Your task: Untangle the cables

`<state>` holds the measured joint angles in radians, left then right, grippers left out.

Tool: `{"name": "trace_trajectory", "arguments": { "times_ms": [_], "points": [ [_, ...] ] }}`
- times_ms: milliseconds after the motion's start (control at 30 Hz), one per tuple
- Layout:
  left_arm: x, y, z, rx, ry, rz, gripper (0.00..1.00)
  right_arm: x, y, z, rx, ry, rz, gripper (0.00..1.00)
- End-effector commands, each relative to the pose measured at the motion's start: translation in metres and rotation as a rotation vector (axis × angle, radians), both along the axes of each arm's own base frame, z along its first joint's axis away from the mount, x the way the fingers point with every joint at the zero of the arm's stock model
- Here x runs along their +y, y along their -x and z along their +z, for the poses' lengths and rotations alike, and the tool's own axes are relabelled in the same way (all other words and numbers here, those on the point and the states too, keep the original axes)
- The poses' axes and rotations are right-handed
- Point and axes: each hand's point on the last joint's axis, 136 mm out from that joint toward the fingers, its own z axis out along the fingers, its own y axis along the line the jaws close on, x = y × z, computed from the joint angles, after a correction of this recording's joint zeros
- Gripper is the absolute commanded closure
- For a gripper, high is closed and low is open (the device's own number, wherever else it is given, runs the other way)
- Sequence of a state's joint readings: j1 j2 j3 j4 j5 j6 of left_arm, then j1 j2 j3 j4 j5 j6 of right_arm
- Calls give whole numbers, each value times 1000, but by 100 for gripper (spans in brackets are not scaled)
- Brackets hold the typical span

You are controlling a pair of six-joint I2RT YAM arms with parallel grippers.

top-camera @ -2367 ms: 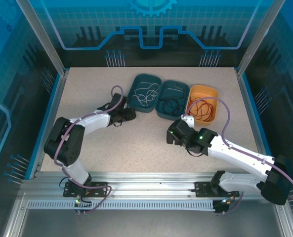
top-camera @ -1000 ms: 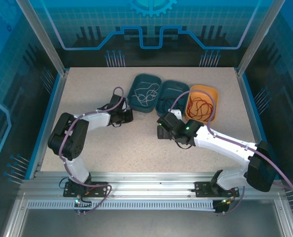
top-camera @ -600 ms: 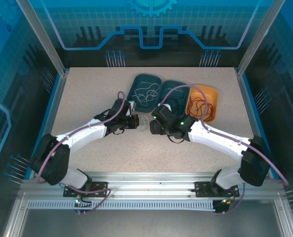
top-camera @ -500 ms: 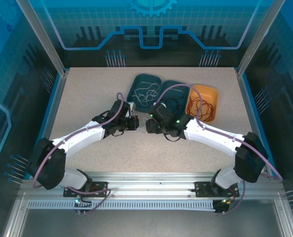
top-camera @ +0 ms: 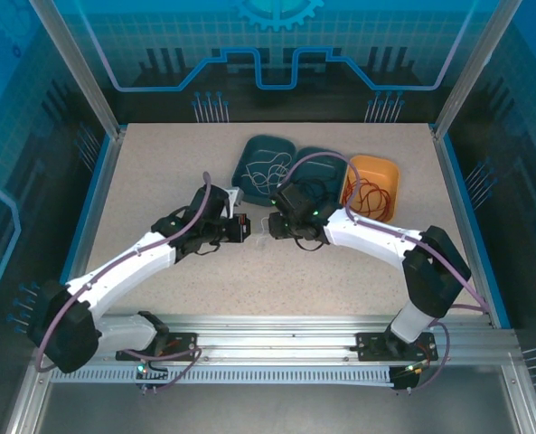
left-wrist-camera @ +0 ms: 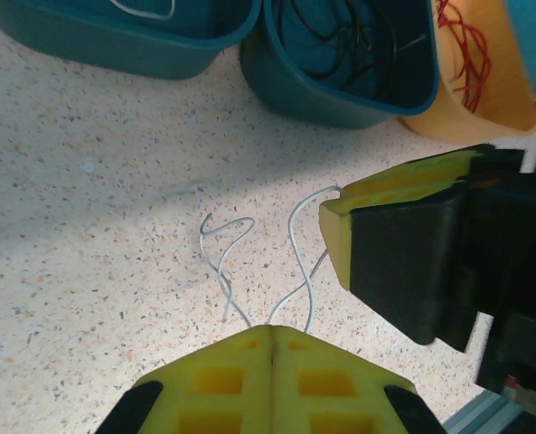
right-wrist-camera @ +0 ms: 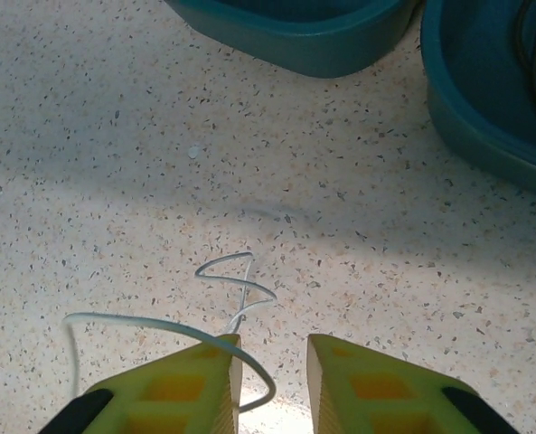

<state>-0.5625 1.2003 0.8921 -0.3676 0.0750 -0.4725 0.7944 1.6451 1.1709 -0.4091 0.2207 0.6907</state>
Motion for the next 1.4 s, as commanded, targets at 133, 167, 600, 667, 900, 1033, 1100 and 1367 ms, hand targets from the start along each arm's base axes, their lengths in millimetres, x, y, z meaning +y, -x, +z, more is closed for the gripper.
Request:
{"name": "trace_trajectory", "arguments": {
  "times_ms": [133, 167, 600, 667, 900, 1033, 1100, 1367],
  "points": [
    [16, -9, 104, -253, 36, 73, 100, -35, 5, -23, 23, 101, -89, 74],
    [19, -11, 118, -287, 40, 88, 100, -36, 7, -25, 29, 102, -92, 73],
    [36, -46, 228, -571, 36, 196, 100, -68, 43, -29, 42, 98, -122, 58],
    [33, -58, 228, -569, 31, 201, 100, -75, 49, -23, 29, 90, -125, 50],
    [23, -119, 222, -547, 50, 218, 100, -112, 75, 7, -58, 52, -175, 10],
    [20, -155, 210, -539, 15, 242, 100, -135, 86, 28, -128, 13, -223, 2],
    [21, -173, 199, -520, 3, 256, 100, -146, 90, 37, -160, 1, -238, 0],
    [28, -248, 146, -470, -130, 309, 100, -169, 99, 50, -189, 20, -291, 0]
  ]
}}
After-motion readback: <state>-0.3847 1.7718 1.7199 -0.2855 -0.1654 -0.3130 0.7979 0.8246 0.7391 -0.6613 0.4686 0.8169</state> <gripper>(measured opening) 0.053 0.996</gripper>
